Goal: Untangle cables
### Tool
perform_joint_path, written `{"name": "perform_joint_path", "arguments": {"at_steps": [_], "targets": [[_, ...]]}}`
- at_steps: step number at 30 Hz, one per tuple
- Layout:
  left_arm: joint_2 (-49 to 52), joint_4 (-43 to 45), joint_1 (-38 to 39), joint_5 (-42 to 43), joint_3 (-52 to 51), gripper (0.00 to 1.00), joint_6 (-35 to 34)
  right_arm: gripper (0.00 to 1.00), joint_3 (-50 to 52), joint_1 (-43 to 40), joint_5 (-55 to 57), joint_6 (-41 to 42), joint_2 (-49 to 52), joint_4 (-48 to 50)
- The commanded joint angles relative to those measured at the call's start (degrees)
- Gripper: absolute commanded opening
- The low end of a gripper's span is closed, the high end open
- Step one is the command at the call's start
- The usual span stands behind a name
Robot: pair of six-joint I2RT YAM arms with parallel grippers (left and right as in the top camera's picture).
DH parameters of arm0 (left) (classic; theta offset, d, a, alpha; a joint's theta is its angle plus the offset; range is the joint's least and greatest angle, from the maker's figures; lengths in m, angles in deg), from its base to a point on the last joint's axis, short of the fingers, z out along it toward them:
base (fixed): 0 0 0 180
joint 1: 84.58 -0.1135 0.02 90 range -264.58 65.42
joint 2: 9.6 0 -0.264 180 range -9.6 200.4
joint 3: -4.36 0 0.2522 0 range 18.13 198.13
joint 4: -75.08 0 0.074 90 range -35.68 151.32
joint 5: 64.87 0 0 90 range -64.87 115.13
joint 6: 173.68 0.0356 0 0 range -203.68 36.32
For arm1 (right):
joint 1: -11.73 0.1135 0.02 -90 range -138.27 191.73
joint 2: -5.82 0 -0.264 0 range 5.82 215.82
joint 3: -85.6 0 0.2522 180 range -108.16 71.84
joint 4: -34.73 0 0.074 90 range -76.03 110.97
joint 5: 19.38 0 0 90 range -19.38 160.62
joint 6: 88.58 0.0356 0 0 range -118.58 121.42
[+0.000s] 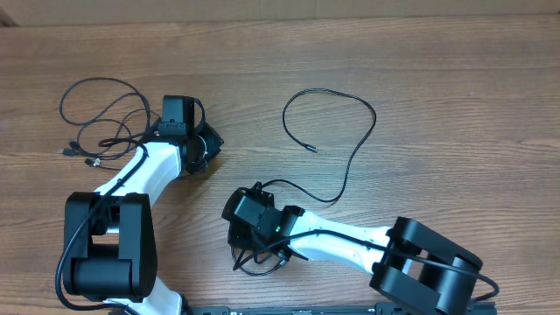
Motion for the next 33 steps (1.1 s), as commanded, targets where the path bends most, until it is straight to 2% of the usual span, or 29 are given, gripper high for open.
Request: {"name": "perform_joint_path", "arguments": {"at_steps": [1,2,5,9,12,13,16,24,33], "targets": [[-1.25,0.07,0.11,0.50,-0.13,0.10,0.22,0.08,-0.09,-0.04,-0.15,0.55,0.33,0.76],[-1.25,0.07,0.09,0.50,-0.13,0.10,0.22,0.04,-0.09,-0.31,-1.01,0.50,0.33,1.22],[-1.25,0.07,0.09,0.50,-0.13,0.10,0.22,0.04,-0.09,-1.66,-5.31,-2.95,0.33,4.72],[-1.25,0.09,0.09,0.48,-0.13,0.10,0.22,0.04,-0.09,-5.95,-19.63,-8.22,0.09,14.58],[-1.25,0.07,0.09,0.48,-0.13,0.10,0.22,0.04,-0.09,-10.60,-29.64,-8.28,0.00,22.80],[-1.25,0.07,0.09,0.50,-0.13,0.10,0.22,0.04,-0.09,-14.01,-34.60,-6.75,0.00,28.35],[-1.25,0.07,0.09,0.48,-0.13,0.10,0.22,0.04,-0.09,-18.84,-38.07,-2.38,0.00,33.99],[-1.25,0.07,0.09,0.50,-0.13,0.10,0.20,0.04,-0.09,-28.68,-29.49,-1.16,0.00,34.07],[-1.25,0.09,0.09,0.50,-0.13,0.10,0.00,0.04,-0.09,-31.78,-6.86,-1.14,0.00,30.05]]}}
